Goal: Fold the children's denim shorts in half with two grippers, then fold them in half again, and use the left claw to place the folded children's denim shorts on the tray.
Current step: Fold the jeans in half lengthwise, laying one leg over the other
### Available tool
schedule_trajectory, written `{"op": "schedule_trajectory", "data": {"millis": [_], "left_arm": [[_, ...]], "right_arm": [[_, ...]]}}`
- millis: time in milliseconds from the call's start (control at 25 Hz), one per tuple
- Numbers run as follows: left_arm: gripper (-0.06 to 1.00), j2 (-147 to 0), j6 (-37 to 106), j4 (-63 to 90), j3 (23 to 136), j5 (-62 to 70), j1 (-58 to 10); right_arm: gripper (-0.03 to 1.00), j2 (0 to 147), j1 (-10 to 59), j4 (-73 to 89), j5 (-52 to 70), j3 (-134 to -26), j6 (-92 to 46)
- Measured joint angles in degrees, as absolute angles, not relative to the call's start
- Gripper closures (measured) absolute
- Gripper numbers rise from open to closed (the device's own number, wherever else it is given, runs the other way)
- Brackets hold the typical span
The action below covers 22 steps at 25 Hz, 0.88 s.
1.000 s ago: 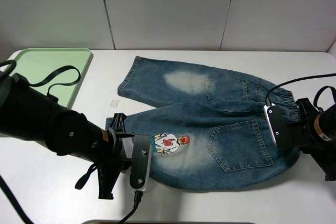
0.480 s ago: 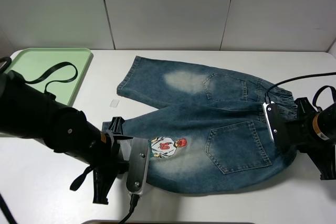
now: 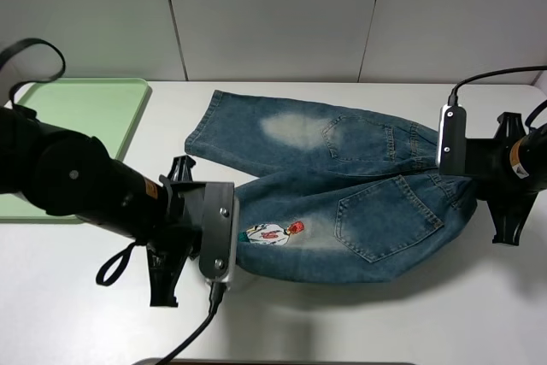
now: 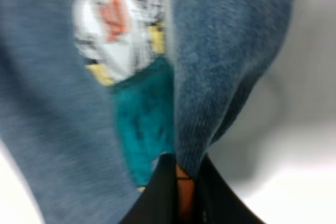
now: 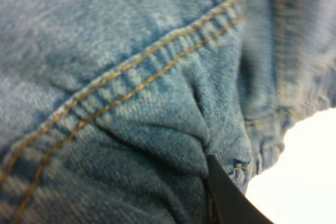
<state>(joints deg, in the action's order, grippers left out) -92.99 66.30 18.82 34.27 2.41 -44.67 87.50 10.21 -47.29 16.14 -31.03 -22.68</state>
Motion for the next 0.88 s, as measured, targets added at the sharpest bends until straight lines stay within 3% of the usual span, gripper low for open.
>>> {"op": "schedule_trajectory", "data": {"millis": [400,880], "left_arm": [[0.92,-91.7,62.9,18.8,38.2,0.7,-35.3],[0.92,-91.7,62.9,18.8,38.9,-14.8,-30.3]], "right_arm": [[0.89,86.0,10.3,-43.4,16.6,-34.7,-11.8],[0.89,85.7,9.1,-44.3,11.8,-39.2,-2.4]]}}
